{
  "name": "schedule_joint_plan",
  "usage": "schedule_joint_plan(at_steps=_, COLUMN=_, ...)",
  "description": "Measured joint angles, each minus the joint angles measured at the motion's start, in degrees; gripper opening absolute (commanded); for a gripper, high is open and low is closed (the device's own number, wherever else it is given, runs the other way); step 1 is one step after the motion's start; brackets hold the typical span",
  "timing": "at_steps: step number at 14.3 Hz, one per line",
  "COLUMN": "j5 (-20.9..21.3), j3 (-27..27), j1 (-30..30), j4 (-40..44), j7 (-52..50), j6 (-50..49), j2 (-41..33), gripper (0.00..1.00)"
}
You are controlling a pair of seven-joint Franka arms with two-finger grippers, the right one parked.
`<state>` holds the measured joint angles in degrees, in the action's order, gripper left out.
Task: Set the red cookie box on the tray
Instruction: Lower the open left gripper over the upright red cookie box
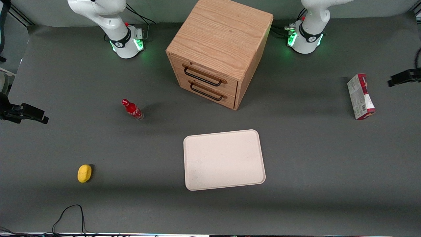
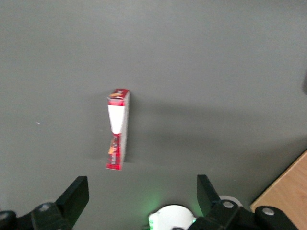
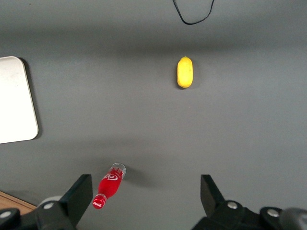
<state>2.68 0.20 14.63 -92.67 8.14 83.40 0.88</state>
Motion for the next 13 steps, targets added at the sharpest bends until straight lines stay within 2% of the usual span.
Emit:
schedule_joint_plan(at_steps=4, j5=0.09, j3=0.30, j1=10.89, j4=9.18, j7=13.99, j6=-3.18, j2=6.88, gripper=1.00)
schedule_joint_plan(at_steps=8, j5=1.25, j3=-0.39, j1=11.88, j4=10.63, j7=15.29, j6=-4.14, j2=10.03, gripper=1.00)
schedule_joint_plan(at_steps=11, j5=1.50, j3=-0.65, j1=11.76, j4=7.07, j7=15.29, j6=-2.03, j2=9.49, gripper=1.00)
schedule_joint_plan(at_steps=13, j5=1.62, j3=-0.64, j1=11.76, j4=-1.96, j7=15.28, j6=5.28, j2=6.26, gripper=1.00)
